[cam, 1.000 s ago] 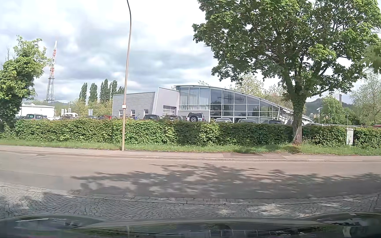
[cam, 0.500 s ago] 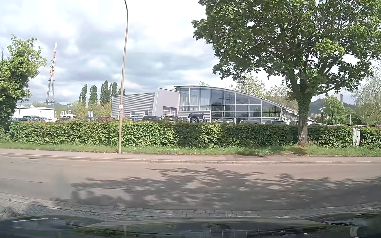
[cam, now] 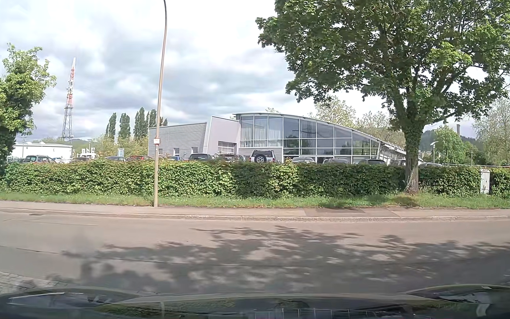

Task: Follow the waypoints while adhering to traffic rules and regulations

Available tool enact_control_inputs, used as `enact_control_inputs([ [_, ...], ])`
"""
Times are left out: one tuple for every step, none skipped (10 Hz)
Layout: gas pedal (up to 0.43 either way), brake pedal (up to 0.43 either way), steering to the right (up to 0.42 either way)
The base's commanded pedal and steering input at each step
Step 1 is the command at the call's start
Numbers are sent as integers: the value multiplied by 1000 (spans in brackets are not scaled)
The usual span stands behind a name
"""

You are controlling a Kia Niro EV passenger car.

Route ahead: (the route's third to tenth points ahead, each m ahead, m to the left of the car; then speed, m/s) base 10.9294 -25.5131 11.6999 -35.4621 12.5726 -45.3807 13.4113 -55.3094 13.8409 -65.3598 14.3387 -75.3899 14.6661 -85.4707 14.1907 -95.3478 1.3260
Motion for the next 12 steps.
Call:
enact_control_inputs([
  [0,165,4],
  [0,165,9],
  [0,165,15],
  [0,165,25],
  [0,165,34],
  [0,165,43],
  [0,159,52],
  [0,152,64],
  [0,152,78],
  [0,165,93],
  [0,171,109],
  [0,183,122],
])
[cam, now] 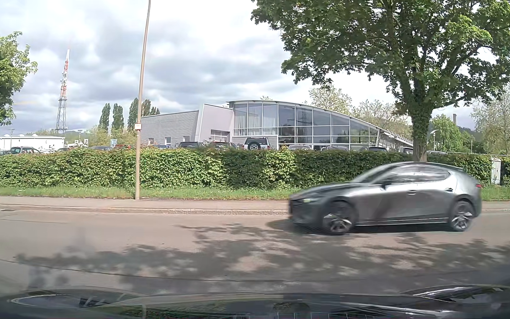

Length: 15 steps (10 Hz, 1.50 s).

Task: Follow the waypoints while adhering to traffic rules and regulations

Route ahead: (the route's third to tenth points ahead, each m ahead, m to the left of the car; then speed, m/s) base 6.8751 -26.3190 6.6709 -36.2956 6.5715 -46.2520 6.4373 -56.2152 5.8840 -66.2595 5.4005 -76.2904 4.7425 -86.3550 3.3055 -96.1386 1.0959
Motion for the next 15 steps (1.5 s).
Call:
enact_control_inputs([
  [0,189,135],
  [0,195,155],
  [0,177,174],
  [0,67,200],
  [0,0,233],
  [0,0,268],
  [0,0,322],
  [0,0,373],
  [8,0,437],
  [79,0,492],
  [87,0,532],
  [98,0,578],
  [110,0,614],
  [118,0,645],
  [118,0,665],
])
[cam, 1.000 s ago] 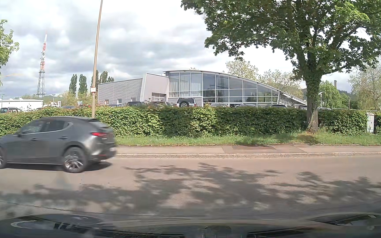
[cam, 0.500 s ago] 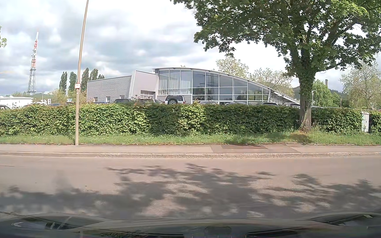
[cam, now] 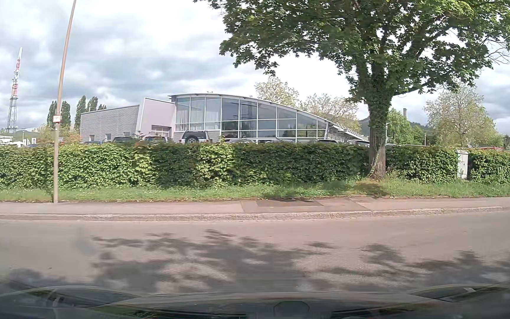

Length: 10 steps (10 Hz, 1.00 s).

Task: Follow the waypoints while adhering to traffic rules and regulations

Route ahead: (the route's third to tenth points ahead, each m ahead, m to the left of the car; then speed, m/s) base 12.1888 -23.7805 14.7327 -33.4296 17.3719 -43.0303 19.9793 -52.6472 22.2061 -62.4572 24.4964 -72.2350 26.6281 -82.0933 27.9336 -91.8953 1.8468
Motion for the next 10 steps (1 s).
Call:
enact_control_inputs([
  [118,0,681],
  [118,0,692],
  [118,0,701],
  [118,0,712],
  [118,0,724],
  [118,0,738],
  [118,0,743],
  [118,0,746],
  [118,0,751],
  [118,0,754],
])
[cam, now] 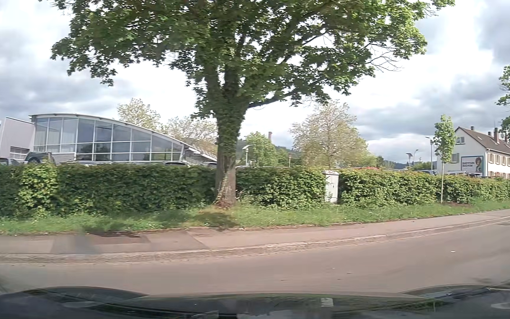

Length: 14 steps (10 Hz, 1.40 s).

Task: Follow the waypoints while adhering to traffic rules and regulations

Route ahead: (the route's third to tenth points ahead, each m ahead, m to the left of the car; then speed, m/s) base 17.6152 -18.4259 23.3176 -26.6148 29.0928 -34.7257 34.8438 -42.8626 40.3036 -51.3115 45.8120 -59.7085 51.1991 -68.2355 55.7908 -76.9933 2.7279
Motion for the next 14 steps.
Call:
enact_control_inputs([
  [118,0,756],
  [118,0,757],
  [118,0,755],
  [118,0,752],
  [118,0,747],
  [118,0,736],
  [118,0,724],
  [118,0,714],
  [130,0,701],
  [130,0,688],
  [130,0,668],
  [150,0,632],
  [177,0,598],
  [189,0,568],
])
